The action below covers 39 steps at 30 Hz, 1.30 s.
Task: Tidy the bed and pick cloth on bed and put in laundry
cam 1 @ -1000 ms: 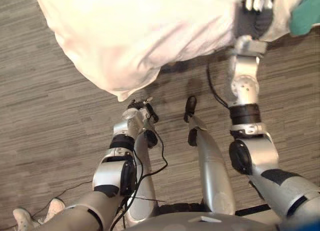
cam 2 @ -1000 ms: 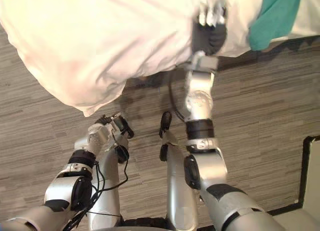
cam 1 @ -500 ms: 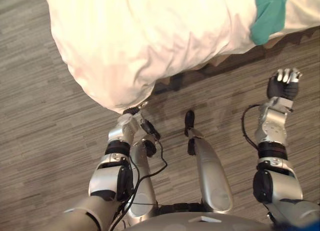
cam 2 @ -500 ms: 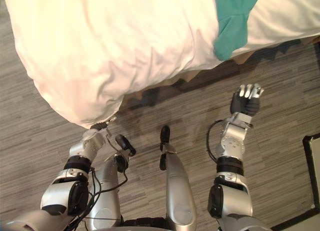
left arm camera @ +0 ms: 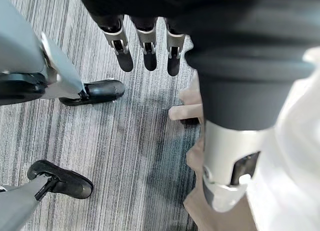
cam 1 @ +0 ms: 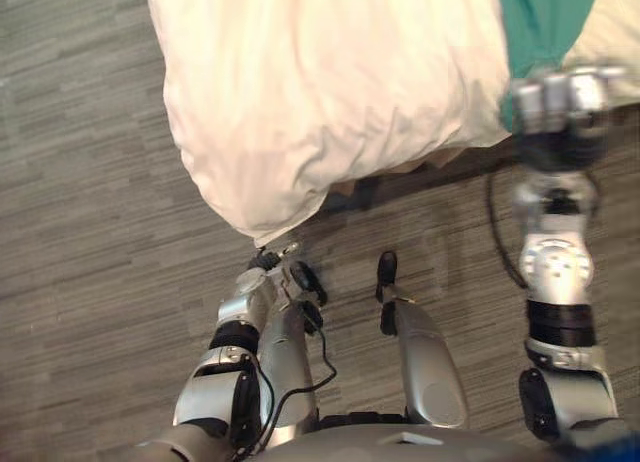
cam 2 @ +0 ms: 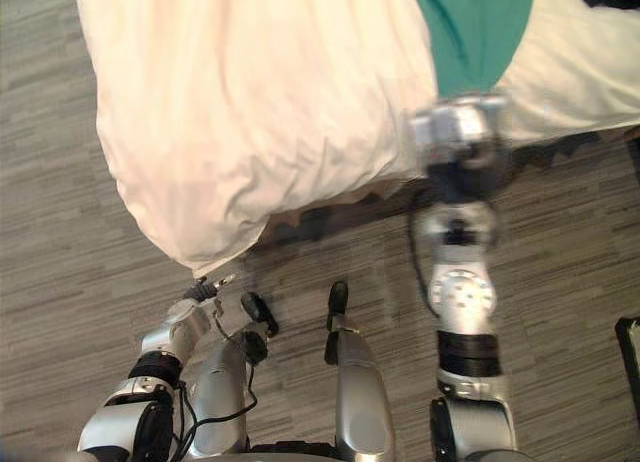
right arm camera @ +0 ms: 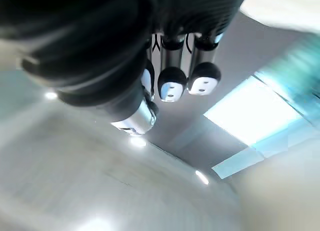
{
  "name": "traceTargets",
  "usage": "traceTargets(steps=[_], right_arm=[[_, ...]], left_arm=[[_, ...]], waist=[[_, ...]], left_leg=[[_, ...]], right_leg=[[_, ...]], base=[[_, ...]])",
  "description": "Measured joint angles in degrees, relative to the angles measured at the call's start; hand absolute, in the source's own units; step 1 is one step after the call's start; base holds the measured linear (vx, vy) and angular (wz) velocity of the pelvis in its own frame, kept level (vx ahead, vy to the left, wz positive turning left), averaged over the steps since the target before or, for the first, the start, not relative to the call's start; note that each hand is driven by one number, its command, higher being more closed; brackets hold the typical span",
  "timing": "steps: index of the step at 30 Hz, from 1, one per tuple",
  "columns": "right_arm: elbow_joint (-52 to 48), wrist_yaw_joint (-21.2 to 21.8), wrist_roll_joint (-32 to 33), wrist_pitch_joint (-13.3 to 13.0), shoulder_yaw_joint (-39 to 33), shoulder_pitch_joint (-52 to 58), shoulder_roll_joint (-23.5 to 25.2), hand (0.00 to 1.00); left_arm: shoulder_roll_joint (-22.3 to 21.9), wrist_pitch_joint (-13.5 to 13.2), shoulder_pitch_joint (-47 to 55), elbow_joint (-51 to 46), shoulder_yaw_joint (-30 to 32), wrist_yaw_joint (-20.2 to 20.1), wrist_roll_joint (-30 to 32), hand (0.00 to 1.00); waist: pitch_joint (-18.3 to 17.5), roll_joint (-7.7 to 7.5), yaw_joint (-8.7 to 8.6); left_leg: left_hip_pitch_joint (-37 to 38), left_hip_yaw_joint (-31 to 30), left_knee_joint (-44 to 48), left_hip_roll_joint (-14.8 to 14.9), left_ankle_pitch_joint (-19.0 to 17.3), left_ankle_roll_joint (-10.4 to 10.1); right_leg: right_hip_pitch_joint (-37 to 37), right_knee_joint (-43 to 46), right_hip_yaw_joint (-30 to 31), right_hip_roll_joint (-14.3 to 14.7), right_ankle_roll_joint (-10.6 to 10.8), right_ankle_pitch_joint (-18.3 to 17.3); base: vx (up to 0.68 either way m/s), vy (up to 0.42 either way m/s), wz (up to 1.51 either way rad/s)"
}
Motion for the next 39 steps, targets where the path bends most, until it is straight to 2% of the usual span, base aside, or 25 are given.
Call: traceTargets(steps=[1,4,8,13,15,19,21,24,30,34,37,38,39], right_arm=[[0.7,-0.3,-1.7,0.0,2.9,-1.3,1.7,1.0],[5.2,-1.9,-7.0,-2.3,7.7,-5.1,4.3,1.0],[7.5,-4.5,-10.1,-4.8,10.6,-9.7,5.4,1.0],[7.6,-10.2,-14.2,-6.9,12.6,-15.7,7.3,1.0],[8.3,-15.2,-15.4,-8.3,12.9,-19.0,7.2,1.0],[11.1,-20.3,-14.8,-9.5,10.6,-23.6,6.3,1.0],[15.1,-22.2,-11.1,-10.2,7.3,-25.7,5.0,1.0],[17.0,-21.2,-8.2,-10.8,4.3,-27.0,3.8,1.0],[20.8,-14.8,-5.0,-10.5,4.2,-31.6,5.4,1.0],[25.2,-10.1,-2.7,-10.3,3.9,-30.4,9.1,1.0],[29.3,-6.6,-2.7,-7.9,4.3,-25.2,12.5,1.0],[31.6,-6.4,-2.7,-7.0,4.2,-22.6,13.0,1.0],[38.1,-7.7,-2.7,-5.7,3.1,-19.6,13.4,1.0]], left_arm=[[0.1,-1.0,0.0,0.9,0.0,0.0,-1.7,0.0],[0.2,-3.9,0.2,1.3,0.0,-0.2,-4.2,0.0],[0.3,-7.0,-0.5,1.1,-0.2,-1.0,-5.6,0.0],[0.5,-6.9,-3.4,0.0,-1.5,-0.5,-8.5,0.0],[0.4,-6.7,-5.3,-1.6,-1.9,0.3,-8.8,0.0],[0.3,-6.5,-6.6,-1.7,-1.7,1.4,-8.8,0.0],[-0.2,-5.8,-7.4,-2.2,-1.1,2.6,-8.8,0.0],[-0.8,-4.2,-8.9,-3.5,0.4,3.3,-8.8,0.0],[-2.2,-2.5,-12.7,-4.1,2.4,5.6,-11.0,0.0],[-2.7,-2.5,-12.7,-3.8,3.0,8.1,-11.1,0.0],[-3.0,-2.8,-12.8,-3.8,4.7,9.9,-12.9,0.0],[-3.5,-2.8,-12.7,-3.8,4.7,10.0,-13.1,0.0],[-4.0,-3.0,-12.7,-3.8,4.9,10.4,-13.3,0.0]], waist=[[0.0,0.06,0.45],[0.2,0.16,2.59],[0.5,0.63,3.24],[0.8,0.81,3.38],[2.0,0.8,3.43],[3.0,0.79,3.46],[4.0,0.78,3.24],[4.6,1.27,3.07],[4.6,1.29,1.97],[4.6,1.29,0.87],[4.6,1.25,-0.43],[4.6,1.25,-0.52],[4.6,1.22,-0.54]], left_leg=[[-1.2,-1.1,-1.5,-0.7,1.4,0.1],[-3.6,-2.8,-4.1,-1.7,4.4,0.6],[-6.5,-4.7,-5.4,-2.9,5.9,0.6],[-11.6,-6.4,-6.6,-3.6,7.3,0.0],[-13.5,-7.5,-6.6,-3.7,8.2,-0.3],[-17.3,-8.1,-5.7,-3.3,8.7,-0.3],[-19.5,-8.3,-3.9,-2.8,8.9,0.2],[-21.8,-8.5,-2.4,-2.3,8.7,0.3],[-27.3,-8.4,0.9,-1.2,7.8,-0.2],[-27.3,-7.6,1.1,-0.9,7.8,-0.3],[-27.1,-6.8,1.3,-0.8,7.6,-0.1],[-27.0,-6.6,1.4,-0.7,7.5,-0.1],[-26.7,-6.0,1.4,-0.6,7.4,-0.2]], right_leg=[[-1.2,0.3,-1.0,-0.3,-0.1,-0.1],[-4.1,1.7,-2.9,-1.0,-0.7,-0.4],[-7.5,4.8,-4.6,-2.5,-0.9,-1.9],[-13.3,8.1,-6.2,-3.7,-1.4,-3.0],[-15.7,10.6,-7.2,-4.4,-2.0,-4.3],[-19.9,13.3,-7.8,-4.8,-2.9,-5.6],[-21.8,14.9,-7.8,-4.9,-3.3,-6.2],[-23.9,15.9,-8.0,-4.9,-3.6,-6.3],[-29.8,19.0,-7.6,-5.2,-4.3,-7.6],[-30.2,19.1,-6.9,-5.0,-4.0,-7.7],[-30.4,18.8,-5.8,-4.7,-3.8,-7.4],[-30.4,18.7,-5.6,-4.5,-3.8,-7.2],[-30.5,18.7,-5.2,-4.5,-3.7,-7.1]], base=[[-0.01,-0.049,0.48],[0.0,-0.038,0.37],[-0.02,-0.013,0.36],[-0.04,-0.029,0.25],[-0.03,-0.078,0.3],[-0.01,-0.088,0.16],[0.01,-0.068,0.07],[0.0,-0.039,0.04],[-0.08,-0.038,0.02],[-0.05,-0.005,-0.08],[-0.02,0.014,-0.13],[-0.01,0.01,-0.13],[0.0,0.008,-0.13]])
